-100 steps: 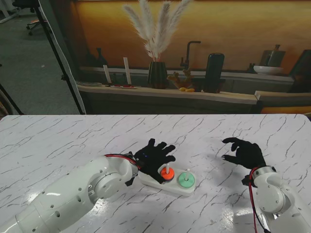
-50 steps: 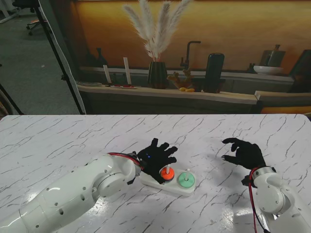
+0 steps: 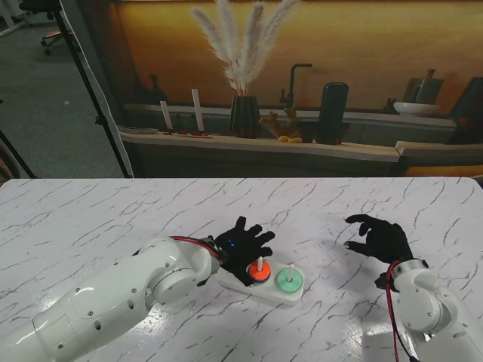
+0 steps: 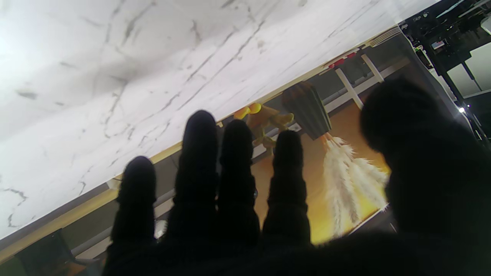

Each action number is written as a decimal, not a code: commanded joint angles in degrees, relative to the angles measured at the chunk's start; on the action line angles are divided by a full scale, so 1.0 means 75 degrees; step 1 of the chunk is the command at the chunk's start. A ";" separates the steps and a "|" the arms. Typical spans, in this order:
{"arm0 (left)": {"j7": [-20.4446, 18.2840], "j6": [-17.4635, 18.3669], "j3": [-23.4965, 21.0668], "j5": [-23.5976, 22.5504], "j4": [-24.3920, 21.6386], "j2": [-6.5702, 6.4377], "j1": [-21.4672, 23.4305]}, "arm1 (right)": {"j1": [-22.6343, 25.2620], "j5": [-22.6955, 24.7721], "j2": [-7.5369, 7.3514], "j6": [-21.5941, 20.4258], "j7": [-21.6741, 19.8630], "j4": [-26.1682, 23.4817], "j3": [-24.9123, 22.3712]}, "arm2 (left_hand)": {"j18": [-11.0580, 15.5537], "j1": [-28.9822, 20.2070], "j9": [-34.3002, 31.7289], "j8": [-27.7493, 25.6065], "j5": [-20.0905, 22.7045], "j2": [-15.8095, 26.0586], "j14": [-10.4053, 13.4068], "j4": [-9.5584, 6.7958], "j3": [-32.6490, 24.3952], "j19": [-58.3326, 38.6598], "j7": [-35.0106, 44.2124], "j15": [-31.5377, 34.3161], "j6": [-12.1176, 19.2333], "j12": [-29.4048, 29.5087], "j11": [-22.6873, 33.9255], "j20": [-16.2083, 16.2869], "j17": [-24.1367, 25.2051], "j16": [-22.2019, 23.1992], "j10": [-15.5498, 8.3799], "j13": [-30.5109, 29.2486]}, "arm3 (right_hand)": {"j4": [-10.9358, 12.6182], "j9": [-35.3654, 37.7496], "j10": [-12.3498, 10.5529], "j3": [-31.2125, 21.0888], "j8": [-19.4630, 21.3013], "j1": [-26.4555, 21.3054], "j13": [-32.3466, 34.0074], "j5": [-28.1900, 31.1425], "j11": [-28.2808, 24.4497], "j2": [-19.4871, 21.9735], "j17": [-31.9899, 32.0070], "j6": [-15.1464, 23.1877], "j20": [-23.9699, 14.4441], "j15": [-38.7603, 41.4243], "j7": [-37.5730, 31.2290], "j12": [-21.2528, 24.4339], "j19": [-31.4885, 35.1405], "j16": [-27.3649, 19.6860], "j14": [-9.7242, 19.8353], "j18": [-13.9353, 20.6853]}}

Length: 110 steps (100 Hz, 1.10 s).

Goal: Move the three rings of the Hanoi Tower from the left rod to the right rod

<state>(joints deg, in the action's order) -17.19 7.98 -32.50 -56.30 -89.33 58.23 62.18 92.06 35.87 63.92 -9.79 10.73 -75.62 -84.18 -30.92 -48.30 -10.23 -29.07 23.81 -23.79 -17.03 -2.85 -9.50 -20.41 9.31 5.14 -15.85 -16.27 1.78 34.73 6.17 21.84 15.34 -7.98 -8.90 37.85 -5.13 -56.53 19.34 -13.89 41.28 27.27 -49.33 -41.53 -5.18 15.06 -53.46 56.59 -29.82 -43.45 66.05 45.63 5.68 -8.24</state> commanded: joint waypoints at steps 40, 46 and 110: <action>-0.0198 0.0112 0.0075 0.0452 0.0154 0.0036 -0.0027 | 0.0019 -0.0019 0.0047 -0.0024 -0.0035 0.0054 0.0085 | 0.0004 0.0066 -0.0022 -0.0187 0.0042 -0.0159 0.0059 0.0430 -0.0258 -0.0307 0.0018 0.0030 0.0041 -0.0138 -0.0025 -0.0065 0.0085 0.0061 -0.0086 -0.0094 | 0.0341 0.0233 -0.0162 -0.0087 0.0072 -0.0002 0.0217 0.0103 -0.0142 0.0058 0.0005 0.0097 0.0094 0.0205 -0.0012 -0.0116 0.0210 0.0108 0.0074 -0.1513; -0.0180 0.0116 -0.0015 0.0473 0.0103 0.0045 0.0034 | 0.0022 -0.0029 0.0048 -0.0016 -0.0043 0.0049 0.0087 | 0.0001 0.0060 -0.0033 -0.0182 0.0031 -0.0154 0.0046 0.0434 -0.0247 -0.0317 0.0006 0.0036 0.0034 -0.0140 -0.0021 -0.0067 0.0081 0.0065 -0.0075 -0.0108 | 0.0342 0.0237 -0.0166 -0.0081 0.0071 -0.0007 0.0218 0.0101 -0.0146 0.0058 0.0007 0.0098 0.0094 0.0209 -0.0010 -0.0118 0.0211 0.0110 0.0075 -0.1513; 0.0159 0.0091 -0.0099 0.0534 0.0151 0.0126 0.0108 | 0.0034 -0.0032 0.0046 -0.0016 -0.0057 0.0026 0.0049 | -0.0065 -0.0567 -0.0540 -0.0416 0.0328 -0.0313 -0.0031 0.0382 -0.0778 -0.1073 0.0358 0.0239 0.0281 -0.0239 0.0152 0.0144 -0.0177 0.0187 -0.0134 -0.0568 | 0.0345 0.0249 -0.0165 -0.0082 0.0071 -0.0013 0.0223 0.0114 -0.0159 0.0064 0.0003 0.0070 0.0096 0.0242 -0.0007 -0.0126 0.0213 0.0125 0.0074 -0.1506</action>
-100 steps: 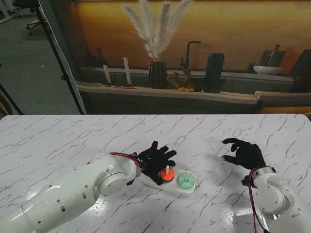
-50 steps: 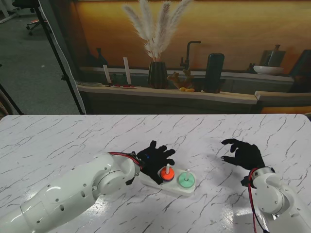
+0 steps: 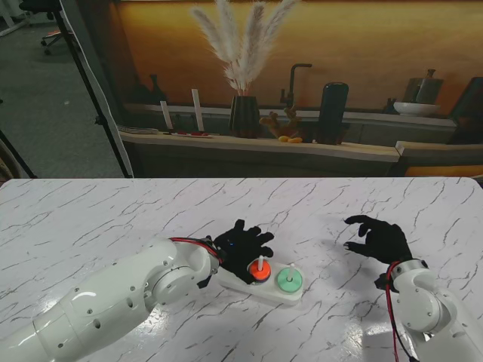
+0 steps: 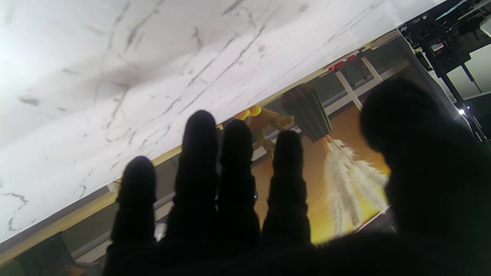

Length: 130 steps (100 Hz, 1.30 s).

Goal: Move the three rings of the Hanoi Tower from the left rod to the right rod

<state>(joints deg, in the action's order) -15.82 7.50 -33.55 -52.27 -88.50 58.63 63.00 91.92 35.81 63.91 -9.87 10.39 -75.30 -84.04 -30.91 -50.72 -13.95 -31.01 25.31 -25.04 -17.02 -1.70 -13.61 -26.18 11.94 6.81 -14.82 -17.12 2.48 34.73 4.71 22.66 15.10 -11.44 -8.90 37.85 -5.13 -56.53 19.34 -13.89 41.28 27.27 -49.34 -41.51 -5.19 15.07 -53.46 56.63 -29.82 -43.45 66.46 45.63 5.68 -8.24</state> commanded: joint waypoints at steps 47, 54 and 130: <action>0.0329 0.0101 0.0043 0.0002 0.0162 0.0139 0.0051 | 0.0068 -0.0038 0.0049 0.0012 -0.0024 -0.0029 0.0014 | -0.0109 -0.1073 -0.0601 -0.0483 0.0485 0.0571 -0.0019 0.0192 0.0376 -0.0890 0.0721 0.0201 0.0584 -0.0230 0.0273 -0.0052 -0.0011 0.0210 -0.0168 -0.0494 | 0.0344 0.0249 -0.0165 -0.0076 0.0067 -0.0009 0.0215 0.0101 -0.0157 0.0065 0.0007 0.0058 0.0095 0.0239 0.0001 -0.0127 0.0160 0.0125 0.0076 -0.1515; 0.0340 0.0078 0.0028 0.0031 0.0160 0.0150 0.0068 | 0.0063 -0.0036 0.0048 0.0011 -0.0021 -0.0023 0.0020 | -0.0102 -0.1096 -0.0605 -0.0516 0.0503 0.0594 -0.0025 0.0179 0.0401 -0.0910 0.0804 0.0190 0.0587 -0.0237 0.0277 -0.0050 0.0021 0.0209 -0.0173 -0.0480 | 0.0344 0.0244 -0.0160 -0.0072 0.0066 -0.0006 0.0219 0.0097 -0.0154 0.0061 0.0003 0.0063 0.0094 0.0241 0.0003 -0.0126 0.0163 0.0125 0.0075 -0.1515; 0.0319 -0.0087 -0.0183 0.0482 0.0098 0.0210 0.0206 | 0.0056 -0.0057 0.0046 0.0023 -0.0055 -0.0008 0.0061 | -0.0097 -0.1364 -0.0704 -0.0517 0.0627 0.0902 -0.0057 0.0150 0.0813 -0.0981 0.1359 0.0220 0.0526 -0.0251 0.0345 -0.0102 0.0019 0.0236 -0.0198 -0.0570 | 0.0349 0.0245 -0.0163 -0.0057 0.0062 -0.0011 0.0215 0.0088 -0.0154 0.0088 0.0006 0.0044 0.0094 0.0241 0.0009 -0.0126 0.0164 0.0126 0.0072 -0.1511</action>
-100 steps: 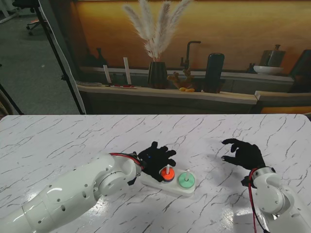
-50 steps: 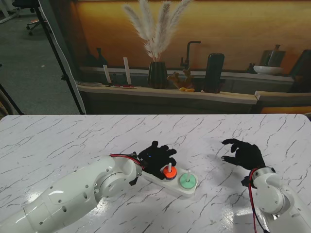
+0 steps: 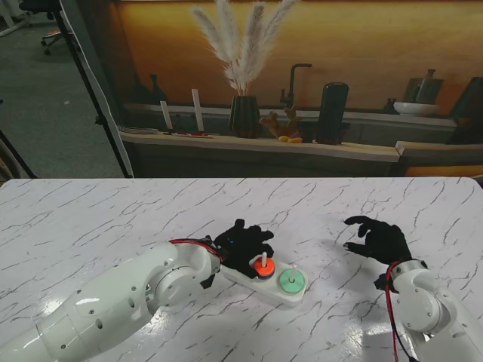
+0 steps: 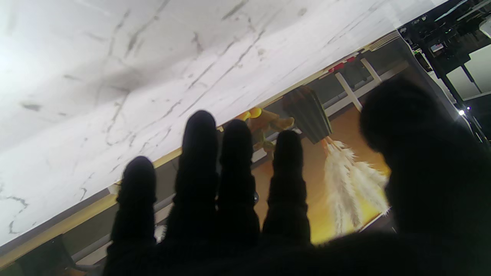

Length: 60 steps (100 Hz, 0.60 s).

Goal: Move the three rings of the Hanoi Tower from the left rod to the right rod

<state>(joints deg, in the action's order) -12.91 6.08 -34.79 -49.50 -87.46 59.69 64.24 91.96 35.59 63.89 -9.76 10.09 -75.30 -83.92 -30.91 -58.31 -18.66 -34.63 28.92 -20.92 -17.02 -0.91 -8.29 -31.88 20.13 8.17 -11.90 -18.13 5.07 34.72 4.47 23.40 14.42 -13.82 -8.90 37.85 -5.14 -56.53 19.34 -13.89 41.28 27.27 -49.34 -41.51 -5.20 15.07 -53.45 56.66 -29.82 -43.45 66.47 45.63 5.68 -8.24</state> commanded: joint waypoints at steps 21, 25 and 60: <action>-0.0054 0.0057 -0.0111 0.0244 -0.0076 0.0087 0.0112 | 0.0047 -0.0025 0.0045 0.0020 -0.0026 -0.0008 0.0058 | -0.0101 -0.0402 -0.0116 0.0028 0.0265 0.0369 -0.0047 0.0027 0.0171 -0.0230 0.0310 0.0055 0.0041 -0.0121 0.0016 -0.0109 0.0046 0.0145 -0.0119 -0.0279 | 0.0352 0.0241 -0.0149 -0.0058 0.0059 -0.0014 0.0214 0.0081 -0.0146 0.0095 0.0007 0.0054 0.0094 0.0238 0.0018 -0.0123 0.0163 0.0126 0.0065 -0.1511; -0.0043 0.0057 -0.0133 0.0260 -0.0082 0.0091 0.0128 | 0.0047 -0.0026 0.0045 0.0021 -0.0027 -0.0007 0.0059 | -0.0099 -0.0407 -0.0125 0.0035 0.0269 0.0375 -0.0044 0.0024 0.0182 -0.0233 0.0324 0.0057 0.0052 -0.0122 0.0021 -0.0110 0.0046 0.0146 -0.0119 -0.0283 | 0.0352 0.0236 -0.0154 -0.0055 0.0060 -0.0018 0.0213 0.0088 -0.0145 0.0091 0.0007 0.0059 0.0094 0.0236 0.0015 -0.0122 0.0163 0.0125 0.0067 -0.1511; -0.0098 0.0008 -0.0480 0.0383 -0.0305 0.0089 0.0356 | 0.0034 -0.0045 0.0046 0.0025 -0.0038 0.0007 0.0073 | -0.0101 -0.0448 -0.0163 0.0105 0.0326 0.0378 -0.0049 -0.0001 0.0254 -0.0257 0.0398 0.0067 -0.0069 -0.0126 0.0040 -0.0117 0.0042 0.0151 -0.0115 -0.0302 | 0.0352 0.0239 -0.0152 -0.0045 0.0060 -0.0021 0.0212 0.0075 -0.0147 0.0098 0.0010 0.0048 0.0095 0.0232 0.0017 -0.0123 0.0161 0.0124 0.0071 -0.1516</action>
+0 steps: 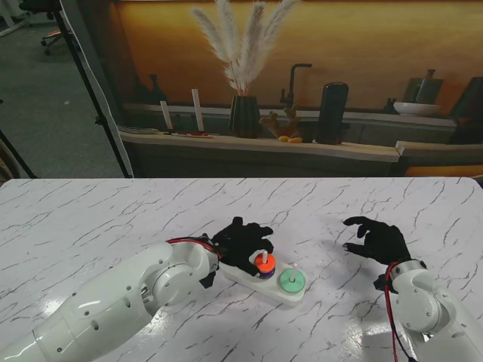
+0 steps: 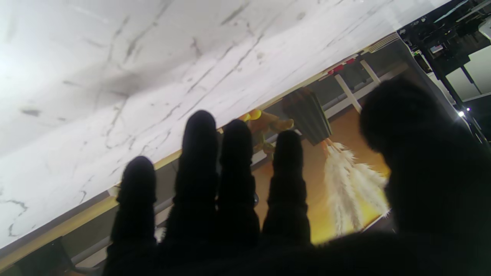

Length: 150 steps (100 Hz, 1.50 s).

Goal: Move the three rings of the Hanoi Tower from the left rod to the right rod

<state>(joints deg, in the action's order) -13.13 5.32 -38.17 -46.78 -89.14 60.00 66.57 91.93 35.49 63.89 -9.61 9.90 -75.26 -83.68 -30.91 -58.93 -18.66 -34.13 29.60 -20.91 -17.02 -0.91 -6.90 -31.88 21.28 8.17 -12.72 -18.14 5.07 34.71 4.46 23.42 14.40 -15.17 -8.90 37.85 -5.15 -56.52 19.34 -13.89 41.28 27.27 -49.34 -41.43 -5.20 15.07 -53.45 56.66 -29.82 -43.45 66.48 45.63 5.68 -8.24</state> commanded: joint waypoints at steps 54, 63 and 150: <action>-0.0215 -0.0072 -0.0443 0.0417 -0.0332 0.0059 0.0304 | 0.0016 -0.0047 0.0047 -0.0012 -0.0018 0.0024 0.0078 | -0.0086 -0.0399 -0.0175 0.0106 0.0235 0.0414 -0.0066 -0.0020 0.0152 -0.0253 0.0291 0.0068 0.0041 -0.0121 0.0035 -0.0142 0.0059 0.0153 -0.0113 -0.0128 | 0.0351 0.0243 -0.0157 -0.0058 0.0061 -0.0026 0.0214 0.0078 -0.0151 0.0090 0.0006 0.0058 0.0093 0.0234 0.0010 -0.0124 0.0166 0.0124 0.0072 -0.1513; -0.0233 -0.0094 -0.0510 0.0469 -0.0379 0.0061 0.0339 | 0.0015 -0.0045 0.0047 -0.0014 -0.0012 0.0026 0.0080 | -0.0090 -0.0412 -0.0180 0.0110 0.0241 0.0415 -0.0054 -0.0024 0.0162 -0.0250 0.0295 0.0068 0.0045 -0.0121 0.0034 -0.0144 0.0062 0.0154 -0.0108 -0.0129 | 0.0350 0.0243 -0.0157 -0.0054 0.0062 -0.0019 0.0213 0.0088 -0.0153 0.0092 0.0006 0.0060 0.0093 0.0233 0.0005 -0.0124 0.0166 0.0124 0.0075 -0.1513; -0.0291 -0.0329 -0.1252 0.0700 -0.0785 0.0071 0.0747 | 0.0003 -0.0071 0.0050 -0.0022 -0.0021 0.0032 0.0095 | -0.0077 -0.0478 -0.0202 0.0107 0.0289 0.0427 -0.0087 -0.0053 0.0263 -0.0212 0.0310 0.0045 0.0046 -0.0115 0.0003 -0.0161 0.0084 0.0148 -0.0082 -0.0113 | 0.0351 0.0243 -0.0153 -0.0065 0.0064 -0.0042 0.0214 0.0089 -0.0157 0.0080 -0.0004 0.0076 0.0091 0.0241 -0.0004 -0.0124 0.0172 0.0126 0.0072 -0.1505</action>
<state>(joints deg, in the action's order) -14.96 2.09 -47.59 -41.72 -94.78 60.36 71.98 91.66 35.09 63.90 -9.71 9.81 -75.00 -83.17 -30.91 -60.05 -19.37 -33.13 30.51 -19.49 -17.02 -0.91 -5.49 -31.88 22.94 8.17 -12.75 -18.33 5.38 34.64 4.46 23.46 14.37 -15.29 -8.90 37.85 -5.15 -56.52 19.34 -13.89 41.28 27.27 -49.34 -40.88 -5.20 15.06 -52.89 56.66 -29.82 -43.45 66.50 45.63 5.68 -8.24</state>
